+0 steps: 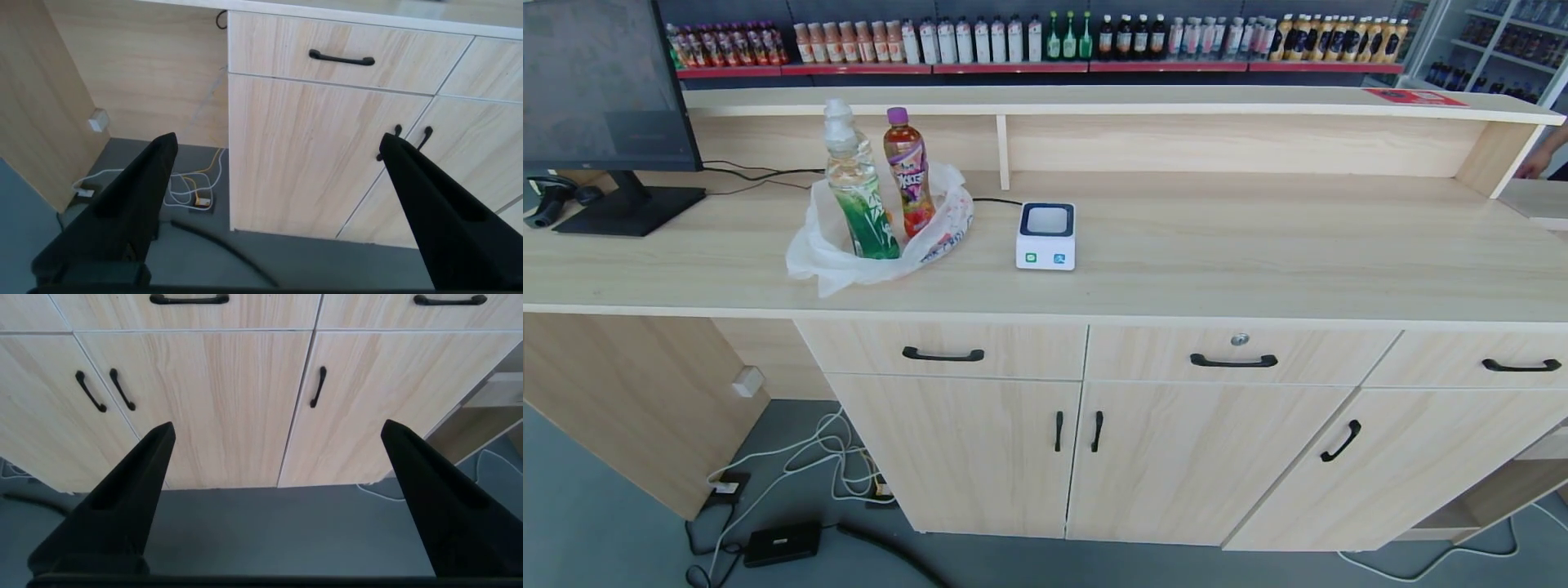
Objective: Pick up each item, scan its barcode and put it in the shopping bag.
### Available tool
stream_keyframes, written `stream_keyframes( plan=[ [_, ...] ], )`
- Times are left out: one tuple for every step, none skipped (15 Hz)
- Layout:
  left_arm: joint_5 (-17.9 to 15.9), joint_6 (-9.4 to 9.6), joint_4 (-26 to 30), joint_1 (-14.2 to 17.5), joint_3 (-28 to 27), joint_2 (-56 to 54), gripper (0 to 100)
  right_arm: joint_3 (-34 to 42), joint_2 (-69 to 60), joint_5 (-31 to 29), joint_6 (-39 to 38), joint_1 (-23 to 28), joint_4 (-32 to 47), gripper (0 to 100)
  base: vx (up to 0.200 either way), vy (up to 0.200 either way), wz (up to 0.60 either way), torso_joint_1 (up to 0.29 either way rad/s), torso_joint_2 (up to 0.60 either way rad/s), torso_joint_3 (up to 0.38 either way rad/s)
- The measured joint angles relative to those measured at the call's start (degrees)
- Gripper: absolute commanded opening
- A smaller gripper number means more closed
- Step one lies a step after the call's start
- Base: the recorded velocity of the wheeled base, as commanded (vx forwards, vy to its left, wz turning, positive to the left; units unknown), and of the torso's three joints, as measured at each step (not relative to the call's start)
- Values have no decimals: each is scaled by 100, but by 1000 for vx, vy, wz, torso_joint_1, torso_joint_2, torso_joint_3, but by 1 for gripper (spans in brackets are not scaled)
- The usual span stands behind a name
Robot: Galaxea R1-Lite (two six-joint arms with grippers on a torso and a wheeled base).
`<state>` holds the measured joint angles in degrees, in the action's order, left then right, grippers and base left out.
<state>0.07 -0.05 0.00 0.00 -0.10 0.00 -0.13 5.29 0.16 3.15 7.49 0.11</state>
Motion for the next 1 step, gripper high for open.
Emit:
stream_keyframes(
  plan=[
    [0,5,0,0,0,0,100,0,0,-2,-26,0,0,100,0,0,0,0,0,0]
  ],
)
